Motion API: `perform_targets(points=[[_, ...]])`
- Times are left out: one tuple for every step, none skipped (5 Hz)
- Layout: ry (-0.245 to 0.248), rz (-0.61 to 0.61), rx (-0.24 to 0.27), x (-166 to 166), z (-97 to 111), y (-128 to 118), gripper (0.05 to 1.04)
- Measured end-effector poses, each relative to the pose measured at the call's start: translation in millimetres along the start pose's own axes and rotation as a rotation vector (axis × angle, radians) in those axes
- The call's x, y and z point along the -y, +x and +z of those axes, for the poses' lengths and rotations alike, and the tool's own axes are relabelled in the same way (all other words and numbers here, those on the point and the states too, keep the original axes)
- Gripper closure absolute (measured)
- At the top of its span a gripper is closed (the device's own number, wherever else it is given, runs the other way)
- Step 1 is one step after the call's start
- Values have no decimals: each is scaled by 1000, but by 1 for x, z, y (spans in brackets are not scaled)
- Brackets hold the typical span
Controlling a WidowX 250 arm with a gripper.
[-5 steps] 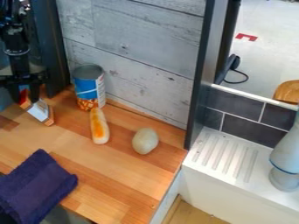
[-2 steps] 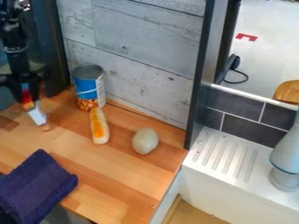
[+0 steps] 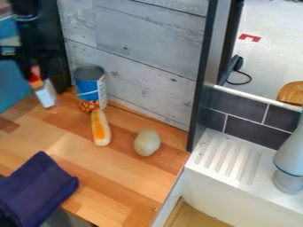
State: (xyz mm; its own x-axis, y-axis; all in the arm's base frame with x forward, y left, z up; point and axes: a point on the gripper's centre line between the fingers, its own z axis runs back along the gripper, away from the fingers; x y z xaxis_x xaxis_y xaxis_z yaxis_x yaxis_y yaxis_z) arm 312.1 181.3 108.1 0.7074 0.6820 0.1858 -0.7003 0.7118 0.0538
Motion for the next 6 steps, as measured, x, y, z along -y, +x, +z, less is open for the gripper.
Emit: perform_targets(points=[[-30,-87,-3,34,17,-28,750],[-44,-203,6,52,49,-55,750],[-9,-314,18,79,58,-96,750],[30,-382,32,98,53,-134,750],[40,-426,68,115,44,-158,750],[60,-466,75,124,28,-172,750]])
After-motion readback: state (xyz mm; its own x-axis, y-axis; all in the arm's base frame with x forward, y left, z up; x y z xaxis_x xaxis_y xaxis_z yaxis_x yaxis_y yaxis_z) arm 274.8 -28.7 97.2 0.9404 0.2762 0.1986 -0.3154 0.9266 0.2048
